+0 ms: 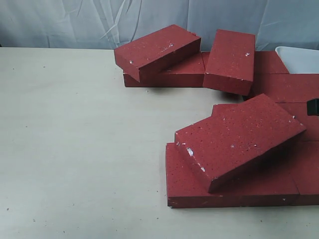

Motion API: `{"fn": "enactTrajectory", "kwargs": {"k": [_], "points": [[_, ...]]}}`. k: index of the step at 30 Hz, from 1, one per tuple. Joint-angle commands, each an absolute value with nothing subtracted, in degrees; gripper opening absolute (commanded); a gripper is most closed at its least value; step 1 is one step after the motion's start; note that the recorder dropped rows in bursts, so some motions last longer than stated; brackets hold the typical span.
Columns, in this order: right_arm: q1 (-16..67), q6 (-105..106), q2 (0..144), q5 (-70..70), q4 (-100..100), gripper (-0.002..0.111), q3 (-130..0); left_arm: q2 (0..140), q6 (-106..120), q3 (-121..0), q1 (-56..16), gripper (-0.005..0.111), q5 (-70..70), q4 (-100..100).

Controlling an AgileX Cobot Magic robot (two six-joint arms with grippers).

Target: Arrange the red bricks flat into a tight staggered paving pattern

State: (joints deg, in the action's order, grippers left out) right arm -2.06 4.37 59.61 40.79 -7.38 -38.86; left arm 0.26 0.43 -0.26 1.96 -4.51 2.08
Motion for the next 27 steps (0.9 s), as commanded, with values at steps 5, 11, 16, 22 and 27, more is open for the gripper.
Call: {"fn": "enactTrajectory", "kwargs": {"k": [5,11,16,22,27], "points": [[-2.2,4.7,59.7,40.2,-6.8,-0.001,-39.2,4.7,0.0,-6.1,2.2,0.0,2.4,1.9],[-2.2,4.7,59.7,40.2,-6.8,-0.001,-39.2,15.7,0.0,-15.8,2.2,0.0,12.6,-7.6],[-2.2,4.7,59.7,40.2,-6.8,-0.001,-39.2,25.7,1.3,-22.0,2.2,0.0,19.4,-8.0],[-2.2,4.7,59.7,40.2,-6.8,-0.001,-39.2,36.2,1.5,-27.4,2.2,0.0,27.7,-2.7],[-2.2,4.7,59.7,40.3,-6.8,-0.001,-39.2,42.7,1.6,-31.4,2.2,0.0,33.2,0.6]]}}
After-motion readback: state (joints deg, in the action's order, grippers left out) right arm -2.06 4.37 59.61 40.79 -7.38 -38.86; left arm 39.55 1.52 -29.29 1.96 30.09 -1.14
